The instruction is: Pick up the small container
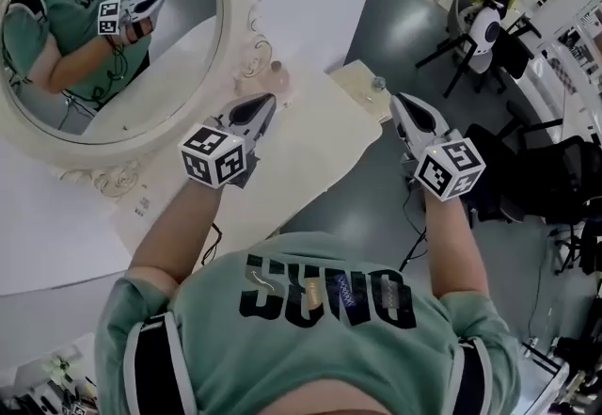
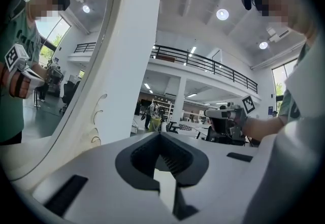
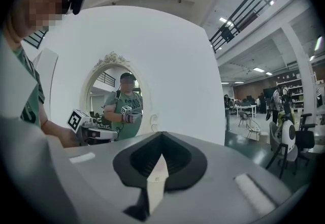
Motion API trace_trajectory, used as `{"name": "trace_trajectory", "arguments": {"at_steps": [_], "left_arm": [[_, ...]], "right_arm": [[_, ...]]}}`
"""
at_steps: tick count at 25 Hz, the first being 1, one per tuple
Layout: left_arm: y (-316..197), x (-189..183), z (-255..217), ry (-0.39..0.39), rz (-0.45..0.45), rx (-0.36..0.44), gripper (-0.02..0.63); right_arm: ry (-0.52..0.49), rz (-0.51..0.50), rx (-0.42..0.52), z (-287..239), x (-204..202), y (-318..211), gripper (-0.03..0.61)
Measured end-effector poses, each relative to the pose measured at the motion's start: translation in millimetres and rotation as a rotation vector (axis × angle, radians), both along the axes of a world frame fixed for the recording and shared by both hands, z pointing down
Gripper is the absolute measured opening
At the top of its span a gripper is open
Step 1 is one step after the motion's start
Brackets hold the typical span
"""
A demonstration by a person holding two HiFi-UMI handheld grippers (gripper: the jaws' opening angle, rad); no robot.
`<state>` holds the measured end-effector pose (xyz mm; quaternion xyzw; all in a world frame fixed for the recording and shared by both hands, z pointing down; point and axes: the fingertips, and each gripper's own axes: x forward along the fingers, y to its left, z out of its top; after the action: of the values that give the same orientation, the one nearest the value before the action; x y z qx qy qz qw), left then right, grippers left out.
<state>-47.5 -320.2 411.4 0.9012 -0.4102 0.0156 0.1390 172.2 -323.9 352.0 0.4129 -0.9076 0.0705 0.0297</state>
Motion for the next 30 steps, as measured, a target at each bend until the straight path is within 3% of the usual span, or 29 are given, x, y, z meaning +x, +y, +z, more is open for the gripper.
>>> {"name": "trace_trajectory", "arguments": {"at_steps": [14,19,24,30], "left_arm": [[-95.8,-21.1,79.5,-0.060,-0.080,-0.058,0.000],[-116.9,-20.7,111.4,-0.074,-0.079,-0.091,0.070],[-134.4,-20.3,138.6,-0.119,-0.109,-0.106,0.250],[-153.0,-21.8,166.9,-0.163,-0.128,-0.138,0.295]], "right_arm": [[0.024,-0.089,0.000,56.1,-76.0,-82.0,0.009],[0.020,-0.102,-0.016,78.3,-94.6,-102.0,0.009],[0.008,-0.119,-0.039,102.6,-109.5,-110.7,0.009],[-0.015,-0.126,-0.073,130.3,-120.2,-119.1,0.009]]}}
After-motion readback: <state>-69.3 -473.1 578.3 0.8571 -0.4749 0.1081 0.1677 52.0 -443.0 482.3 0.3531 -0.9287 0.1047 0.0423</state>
